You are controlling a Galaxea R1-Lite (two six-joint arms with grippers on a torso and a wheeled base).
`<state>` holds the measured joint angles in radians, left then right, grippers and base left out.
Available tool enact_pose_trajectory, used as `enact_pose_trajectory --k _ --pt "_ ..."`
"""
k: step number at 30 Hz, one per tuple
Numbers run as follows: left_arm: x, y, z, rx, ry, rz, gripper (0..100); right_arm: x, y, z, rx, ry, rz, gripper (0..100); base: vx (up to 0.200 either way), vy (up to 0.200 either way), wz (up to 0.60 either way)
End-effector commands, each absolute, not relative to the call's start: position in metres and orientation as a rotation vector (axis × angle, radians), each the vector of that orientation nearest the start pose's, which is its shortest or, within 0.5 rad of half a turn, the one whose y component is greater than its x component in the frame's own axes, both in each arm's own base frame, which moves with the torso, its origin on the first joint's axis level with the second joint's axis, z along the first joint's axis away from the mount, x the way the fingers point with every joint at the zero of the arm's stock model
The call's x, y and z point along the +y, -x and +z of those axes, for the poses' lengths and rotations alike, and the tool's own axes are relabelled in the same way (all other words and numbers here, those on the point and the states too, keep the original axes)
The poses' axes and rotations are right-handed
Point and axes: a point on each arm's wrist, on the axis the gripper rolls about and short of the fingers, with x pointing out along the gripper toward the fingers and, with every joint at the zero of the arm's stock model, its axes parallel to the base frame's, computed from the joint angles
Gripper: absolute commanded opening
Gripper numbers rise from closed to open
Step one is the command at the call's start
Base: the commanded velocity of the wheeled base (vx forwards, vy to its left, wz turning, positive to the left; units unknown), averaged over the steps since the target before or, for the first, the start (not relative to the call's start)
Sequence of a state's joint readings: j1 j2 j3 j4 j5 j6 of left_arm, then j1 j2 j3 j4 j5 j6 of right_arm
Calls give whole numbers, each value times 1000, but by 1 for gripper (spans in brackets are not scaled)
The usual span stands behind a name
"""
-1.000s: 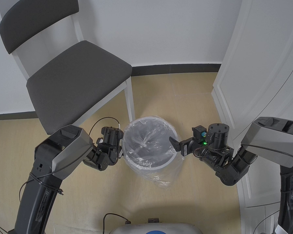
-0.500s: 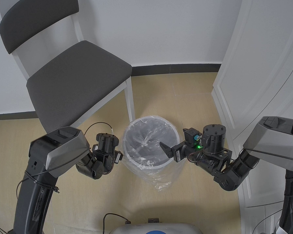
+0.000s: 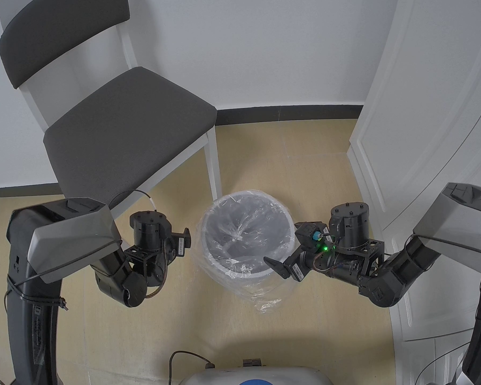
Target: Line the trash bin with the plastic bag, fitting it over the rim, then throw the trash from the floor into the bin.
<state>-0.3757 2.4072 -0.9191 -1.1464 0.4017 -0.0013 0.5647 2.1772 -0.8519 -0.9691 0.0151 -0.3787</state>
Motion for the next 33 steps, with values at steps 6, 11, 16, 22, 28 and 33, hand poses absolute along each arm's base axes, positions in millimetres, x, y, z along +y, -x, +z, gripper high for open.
enact_pose_trajectory --k 6,11,16,22,28,33 --pt "-139 -358 46 128 -39 -18 100 211 -343 83 196 604 838 100 0 0 0" --pt "-133 -366 66 12 6 -20 100 215 -344 85 277 714 938 100 0 0 0" --pt "-125 -358 90 -68 33 -28 100 217 -346 87 375 738 1040 100 0 0 0" --pt "-110 -335 124 -133 51 -83 100 234 -367 79 381 740 1103 100 0 0 0" --pt "-105 -321 138 -176 60 -140 100 244 -380 56 403 737 1115 100 0 0 0" --pt "-106 -318 127 -132 73 -205 100 245 -381 47 418 731 1128 100 0 0 0"
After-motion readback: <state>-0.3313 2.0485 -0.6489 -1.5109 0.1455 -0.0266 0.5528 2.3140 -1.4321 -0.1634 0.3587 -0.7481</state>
